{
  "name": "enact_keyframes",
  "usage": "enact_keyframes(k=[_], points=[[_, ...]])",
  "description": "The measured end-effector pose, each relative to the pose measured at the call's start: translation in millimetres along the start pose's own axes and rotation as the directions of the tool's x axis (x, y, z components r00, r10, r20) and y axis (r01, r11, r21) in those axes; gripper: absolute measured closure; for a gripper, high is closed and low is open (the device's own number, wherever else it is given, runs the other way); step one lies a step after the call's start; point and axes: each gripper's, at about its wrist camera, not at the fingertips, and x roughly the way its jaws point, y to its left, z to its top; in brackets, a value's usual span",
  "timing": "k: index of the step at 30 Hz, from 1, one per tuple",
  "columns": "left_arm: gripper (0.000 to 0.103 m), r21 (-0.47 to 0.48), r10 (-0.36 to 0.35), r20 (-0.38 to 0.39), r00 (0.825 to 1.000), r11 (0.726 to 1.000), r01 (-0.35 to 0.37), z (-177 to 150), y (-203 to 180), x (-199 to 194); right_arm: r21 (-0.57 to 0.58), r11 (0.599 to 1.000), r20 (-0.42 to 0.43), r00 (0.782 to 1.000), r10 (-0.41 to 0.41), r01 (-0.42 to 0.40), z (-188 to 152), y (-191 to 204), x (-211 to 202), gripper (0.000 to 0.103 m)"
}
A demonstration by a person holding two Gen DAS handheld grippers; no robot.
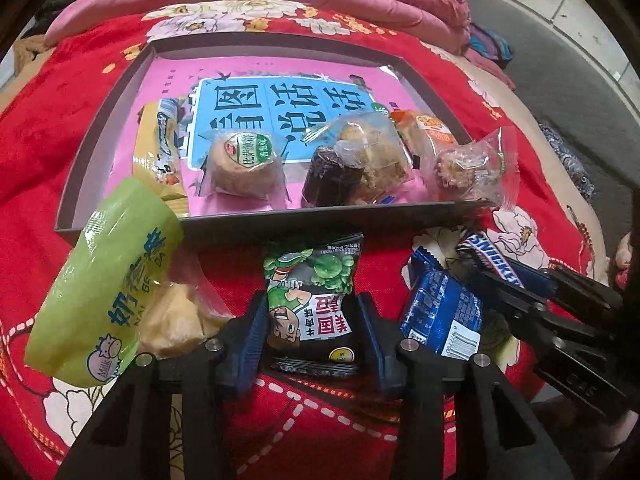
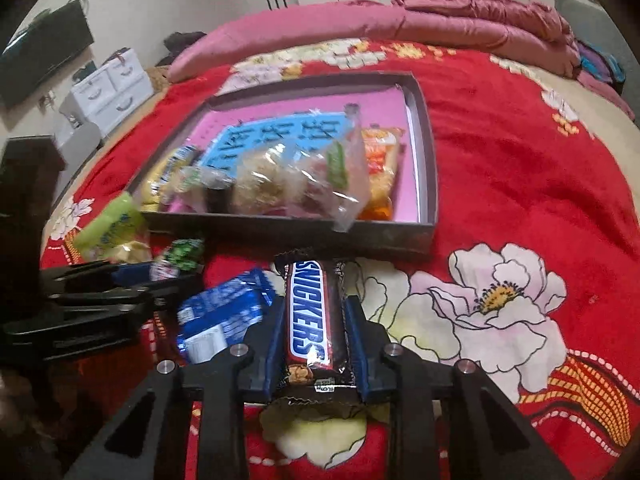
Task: Organize snacks
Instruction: 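Grasp the pea snack packet with the left tool while the right tool grasps the Snickers, then carry the pea snack packet with the left tool while the right tool carries the Snickers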
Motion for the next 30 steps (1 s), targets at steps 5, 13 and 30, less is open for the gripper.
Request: enact_keyframes(k=[5,13,30], points=[[0.064,0.001,-0.010,0.014,1.000,1.000,0.010,-0.7,1.0,-5.5,-0.029,0.999,0.059,0.998,0.035,-0.034,1.6,10.2,-14.7,0.074],[0.065,0.018,-0.059,0.095,0.994,0.998,0.057,-0.4,-3.5,-31.0,-0.027,0.998,0.080,0.995,0.059,-0.057,5.8,13.3,-16.5,0.074],[0.065,0.006,-0.072,0.214,0.974,0.997,0.072,6.0,1.2,-57.7,0.019,0.997,0.156,0.985,0.070,-0.074,18.4,3.9,-22.6,0.074]])
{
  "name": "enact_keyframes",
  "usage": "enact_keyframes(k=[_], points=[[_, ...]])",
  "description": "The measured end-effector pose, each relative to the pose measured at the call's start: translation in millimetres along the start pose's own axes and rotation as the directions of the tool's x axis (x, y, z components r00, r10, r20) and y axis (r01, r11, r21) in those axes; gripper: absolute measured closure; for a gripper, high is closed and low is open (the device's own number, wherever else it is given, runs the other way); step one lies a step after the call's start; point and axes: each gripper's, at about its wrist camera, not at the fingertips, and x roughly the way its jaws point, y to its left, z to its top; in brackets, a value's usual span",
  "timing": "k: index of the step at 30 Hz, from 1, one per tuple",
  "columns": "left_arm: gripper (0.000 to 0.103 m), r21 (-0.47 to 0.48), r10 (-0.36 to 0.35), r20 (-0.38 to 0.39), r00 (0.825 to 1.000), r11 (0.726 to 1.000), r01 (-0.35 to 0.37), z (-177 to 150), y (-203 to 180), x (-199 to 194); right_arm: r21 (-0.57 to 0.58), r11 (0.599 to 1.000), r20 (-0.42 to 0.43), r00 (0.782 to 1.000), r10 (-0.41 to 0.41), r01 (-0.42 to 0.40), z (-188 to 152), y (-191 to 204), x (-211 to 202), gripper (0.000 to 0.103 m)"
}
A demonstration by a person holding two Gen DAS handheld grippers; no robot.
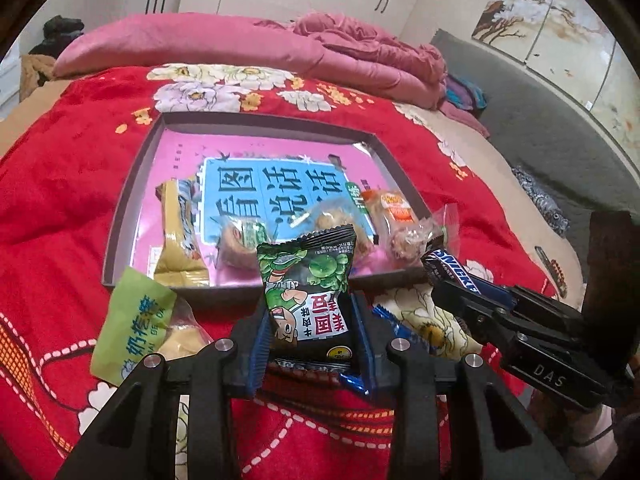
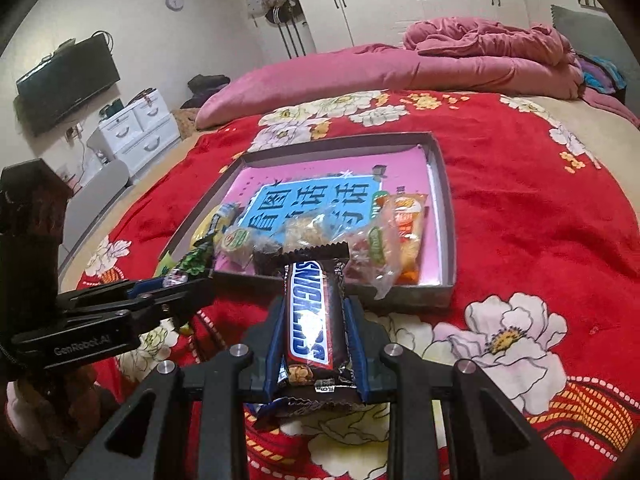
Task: Organize snacks
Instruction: 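Carry the pea snack packet with the left tool while the right tool carries the Snickers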
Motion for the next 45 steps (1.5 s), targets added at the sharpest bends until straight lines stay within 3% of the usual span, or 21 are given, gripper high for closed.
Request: enact_keyframes(k=[20,45], points=[[0.065,-0.043,0.013,0.028,1.000,0.999,-0.011,15.2,14.7,9.9,0.010,0.999,0.015,0.999,-0.043,0.043,19.0,-5.3,24.6,0.074],[0.065,-0.045,0.028,0.042,0.999,0.999,-0.026,35.8,20.4,33.2,0.011,1.000,0.046,0.999,-0.019,0.019,39.7,-0.1,46.4,0.074]])
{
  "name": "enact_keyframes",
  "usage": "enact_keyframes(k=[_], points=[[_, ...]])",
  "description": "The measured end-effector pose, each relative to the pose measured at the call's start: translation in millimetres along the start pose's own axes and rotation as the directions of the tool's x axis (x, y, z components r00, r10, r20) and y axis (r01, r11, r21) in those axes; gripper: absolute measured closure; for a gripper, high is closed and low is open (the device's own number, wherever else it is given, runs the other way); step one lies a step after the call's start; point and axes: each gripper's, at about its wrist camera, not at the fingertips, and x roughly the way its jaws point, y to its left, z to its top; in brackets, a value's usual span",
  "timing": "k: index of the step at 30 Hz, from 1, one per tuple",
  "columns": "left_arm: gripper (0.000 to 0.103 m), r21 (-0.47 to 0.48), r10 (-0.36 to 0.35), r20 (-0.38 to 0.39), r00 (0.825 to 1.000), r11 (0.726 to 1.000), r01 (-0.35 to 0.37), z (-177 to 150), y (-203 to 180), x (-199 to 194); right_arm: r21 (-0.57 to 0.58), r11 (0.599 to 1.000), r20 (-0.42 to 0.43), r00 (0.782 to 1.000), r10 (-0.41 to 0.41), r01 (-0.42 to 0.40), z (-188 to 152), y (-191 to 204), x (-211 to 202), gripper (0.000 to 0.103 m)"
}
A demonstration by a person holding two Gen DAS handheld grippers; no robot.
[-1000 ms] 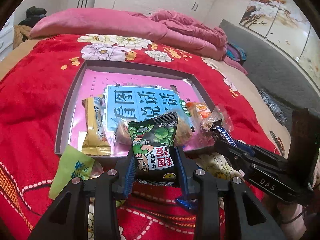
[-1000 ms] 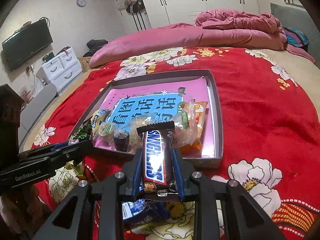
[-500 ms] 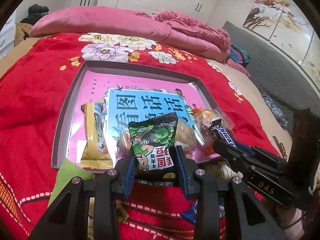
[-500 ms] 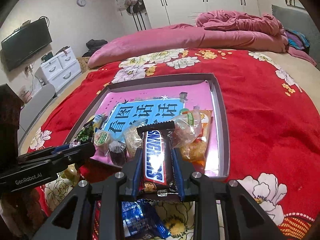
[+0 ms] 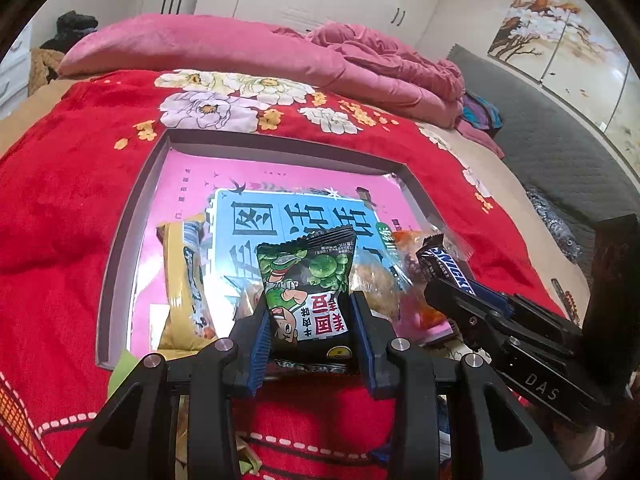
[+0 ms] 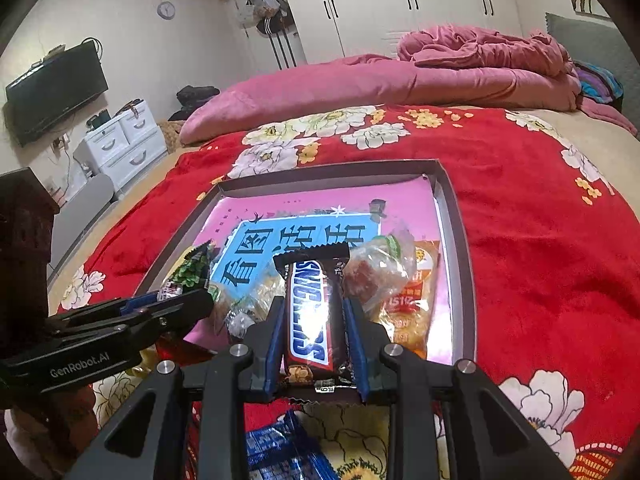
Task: Organize snacks
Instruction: 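Carry the pea snack packet with the left tool while the right tool carries the Snickers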
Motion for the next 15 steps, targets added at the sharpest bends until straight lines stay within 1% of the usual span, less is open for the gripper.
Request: enact_keyframes(k=[15], points=[[0.065,0.012,0.015,0.002,1.000,1.000,-0.015,4.5,-0.9,10.6,-0.002,1.000,0.014,1.000,0.010,-0.010,8.3,4.5,13.2,0.074]])
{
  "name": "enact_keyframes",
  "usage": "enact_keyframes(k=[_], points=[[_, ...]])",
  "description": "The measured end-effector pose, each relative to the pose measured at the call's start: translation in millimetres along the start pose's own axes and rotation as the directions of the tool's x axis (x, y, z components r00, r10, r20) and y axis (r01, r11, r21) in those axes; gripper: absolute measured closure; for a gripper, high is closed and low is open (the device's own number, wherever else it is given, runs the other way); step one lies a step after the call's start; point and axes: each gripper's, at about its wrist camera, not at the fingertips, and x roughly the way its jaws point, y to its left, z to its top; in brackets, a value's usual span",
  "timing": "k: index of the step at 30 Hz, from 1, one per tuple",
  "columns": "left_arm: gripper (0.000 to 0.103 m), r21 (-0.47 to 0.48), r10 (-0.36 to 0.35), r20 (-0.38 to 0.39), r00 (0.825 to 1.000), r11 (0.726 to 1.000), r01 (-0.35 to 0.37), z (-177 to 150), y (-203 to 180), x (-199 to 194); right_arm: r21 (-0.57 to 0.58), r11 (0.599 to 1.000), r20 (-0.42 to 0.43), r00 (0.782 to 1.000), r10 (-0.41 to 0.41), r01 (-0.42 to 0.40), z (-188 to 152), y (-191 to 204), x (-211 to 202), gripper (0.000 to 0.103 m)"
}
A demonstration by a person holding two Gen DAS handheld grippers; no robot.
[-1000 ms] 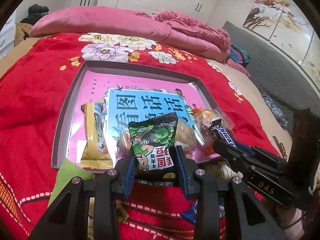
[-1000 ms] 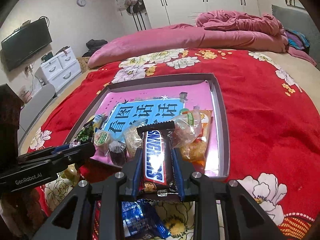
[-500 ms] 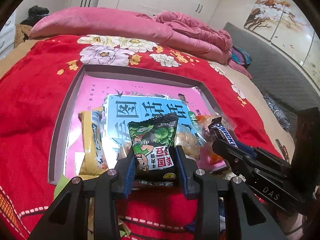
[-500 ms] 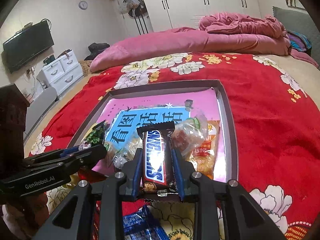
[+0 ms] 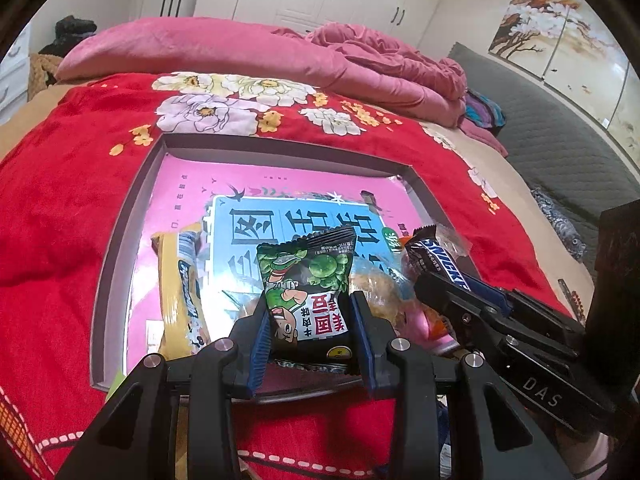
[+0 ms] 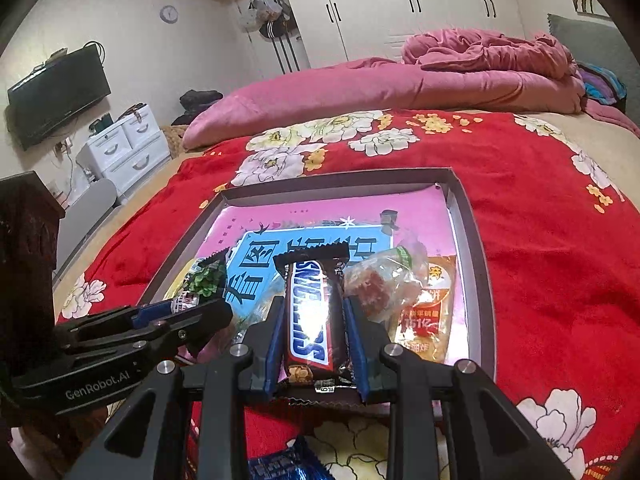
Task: Organize snacks
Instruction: 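Carry the pea snack packet with the left tool while the right tool carries the Snickers, then release the pea snack packet with the left tool while the right tool releases the Snickers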
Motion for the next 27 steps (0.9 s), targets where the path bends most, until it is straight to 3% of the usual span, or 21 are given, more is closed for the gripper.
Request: enact_keyframes(k=[20,27], points=[[0.064,-0.018,0.003,-0.009,1.000,1.000,-0.004,2.7,3.9,8.0,-0.039,0.999,-0.010,1.000,-0.008,0.008,-0.3,5.9,7.8,0.073],[0.063,-0.029,-0.001,-0.009,1.000,1.000,0.001,3.5,6.4,7.4,-0.052,0.999,0.009,1.000,-0.016,0.016,-0.2,5.1,-2.0,0.067]])
